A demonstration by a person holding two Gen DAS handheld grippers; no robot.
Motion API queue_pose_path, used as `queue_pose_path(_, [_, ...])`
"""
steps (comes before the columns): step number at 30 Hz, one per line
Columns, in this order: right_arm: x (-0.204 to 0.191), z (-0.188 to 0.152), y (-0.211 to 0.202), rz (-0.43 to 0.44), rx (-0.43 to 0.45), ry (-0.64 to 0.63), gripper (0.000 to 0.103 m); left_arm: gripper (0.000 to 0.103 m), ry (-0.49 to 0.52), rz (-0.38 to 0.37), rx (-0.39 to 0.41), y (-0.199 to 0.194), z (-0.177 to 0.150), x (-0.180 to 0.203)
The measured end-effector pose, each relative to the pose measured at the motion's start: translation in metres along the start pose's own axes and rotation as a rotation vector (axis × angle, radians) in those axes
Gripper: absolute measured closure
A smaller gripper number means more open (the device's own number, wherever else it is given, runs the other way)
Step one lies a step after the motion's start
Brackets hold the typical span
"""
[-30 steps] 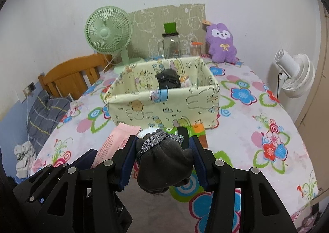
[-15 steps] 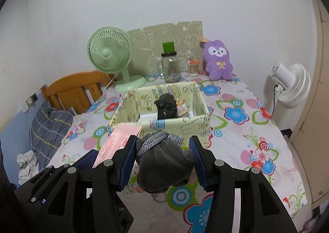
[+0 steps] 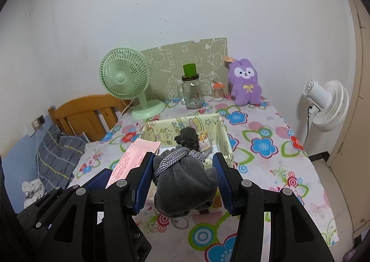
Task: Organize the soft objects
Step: 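Lift the pink packet and grey glove up over the fabric box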
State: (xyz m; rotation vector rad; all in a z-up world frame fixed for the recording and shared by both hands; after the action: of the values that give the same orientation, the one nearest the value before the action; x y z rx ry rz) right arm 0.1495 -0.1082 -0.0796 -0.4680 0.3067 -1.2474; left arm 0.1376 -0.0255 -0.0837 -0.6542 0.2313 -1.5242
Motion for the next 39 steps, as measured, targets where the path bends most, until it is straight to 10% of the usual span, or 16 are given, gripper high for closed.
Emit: queue_pose_path(39, [0.03, 0.046, 0.099, -0.009, -0.006, -0.012, 0.048, 0.062, -0.009, 0.023, 0.003, 0.092, 0.051, 0.0])
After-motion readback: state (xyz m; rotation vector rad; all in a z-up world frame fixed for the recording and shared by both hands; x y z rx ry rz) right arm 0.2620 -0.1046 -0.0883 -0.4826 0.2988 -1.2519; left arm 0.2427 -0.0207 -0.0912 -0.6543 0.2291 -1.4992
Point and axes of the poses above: each gripper's, at about its wrist camera, not at the fingertips, and y roughly the way its jaws point, x to its right, z to its top, the point moved 8 cm from there along y, roughly the way its jaws point, and after that the axes turned 13 degrees about -y, right-handed, at the moved point
